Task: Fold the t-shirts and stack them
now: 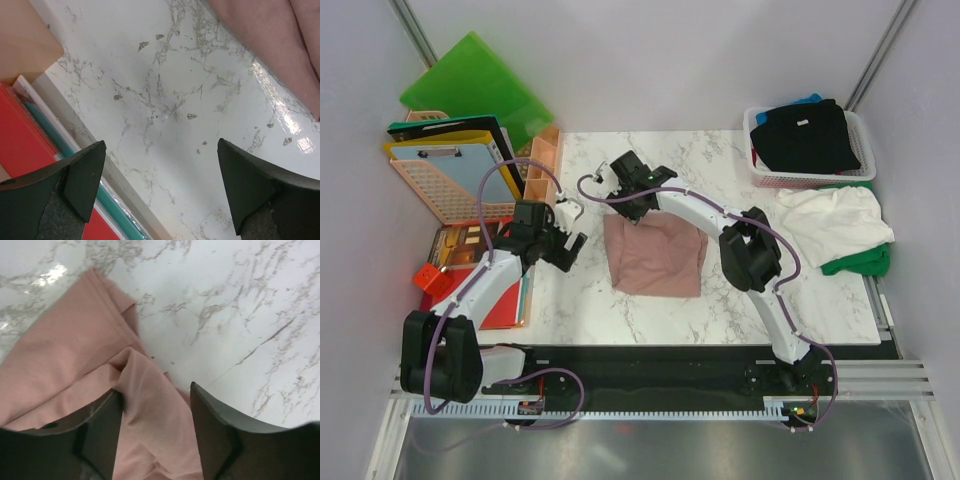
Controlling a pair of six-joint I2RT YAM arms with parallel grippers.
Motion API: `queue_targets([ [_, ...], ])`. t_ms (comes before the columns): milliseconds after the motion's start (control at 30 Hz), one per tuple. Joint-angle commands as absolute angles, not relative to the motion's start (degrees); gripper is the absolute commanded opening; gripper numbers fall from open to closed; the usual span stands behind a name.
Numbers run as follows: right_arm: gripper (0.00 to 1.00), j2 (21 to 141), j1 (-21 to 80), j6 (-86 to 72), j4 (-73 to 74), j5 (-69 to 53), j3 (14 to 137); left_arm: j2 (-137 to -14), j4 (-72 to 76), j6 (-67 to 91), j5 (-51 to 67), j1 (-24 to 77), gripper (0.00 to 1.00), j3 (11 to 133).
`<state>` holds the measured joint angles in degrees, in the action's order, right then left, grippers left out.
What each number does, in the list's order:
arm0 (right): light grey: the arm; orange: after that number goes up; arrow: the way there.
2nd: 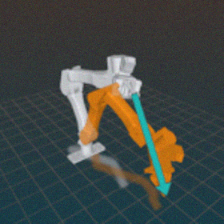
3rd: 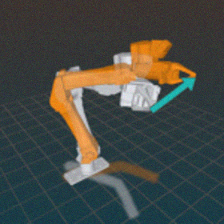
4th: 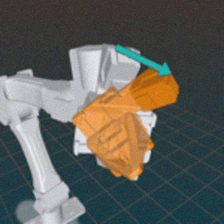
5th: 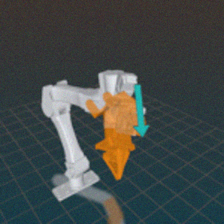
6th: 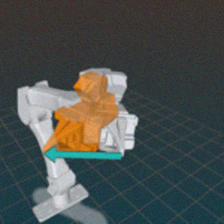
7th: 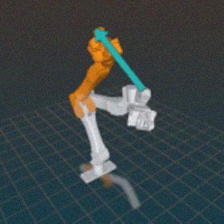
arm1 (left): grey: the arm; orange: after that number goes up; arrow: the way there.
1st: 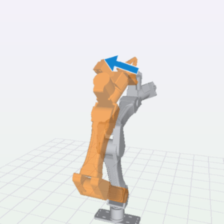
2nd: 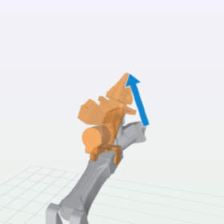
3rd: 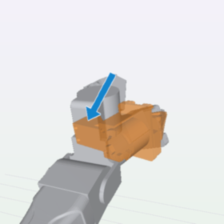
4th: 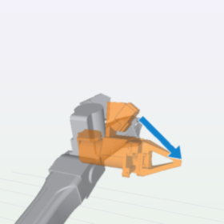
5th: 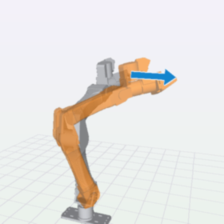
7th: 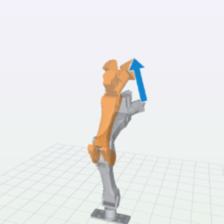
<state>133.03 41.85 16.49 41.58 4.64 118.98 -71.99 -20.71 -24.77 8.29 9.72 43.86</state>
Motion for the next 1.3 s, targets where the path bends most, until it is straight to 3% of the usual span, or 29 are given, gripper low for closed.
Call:
queue_targets([
  [0,0.65,131.4,41.7,15.3,35.4,10.4,116.5,-69.6,-19.9,-24.7,10.7,9.5,1.00,42.8],
  [233,0.83,118.2,43.0,11.6,26.7,24.0,105.1,-69.8,-18.9,-23.7,10.3,9.5,1.00,41.7],
  [433,0.96,110.9,43.1,8.2,30.3,19.7,95.5,-70.8,-17.1,-24.2,9.6,9.4,1.00,40.8],
  [700,0.97,107.8,42.6,7.6,34.3,2.1,87.9,-70.8,-17.1,-24.2,9.7,9.4,1.00,40.3],
  [867,0.80,110.6,41.8,7.5,32.5,-1.6,86.1,-70.4,-17.1,-24.3,9.6,9.4,1.00,39.6],
  [1167,0.89,121.1,37.0,8.1,31.3,0.1,96.4,-69.2,-17.6,-24.9,8.6,9.4,1.00,39.3],
  [1267,0.92,125.1,36.0,7.1,31.6,-6.4,97.6,-69.3,-17.5,-25.0,8.3,9.4,1.00,39.2],
])
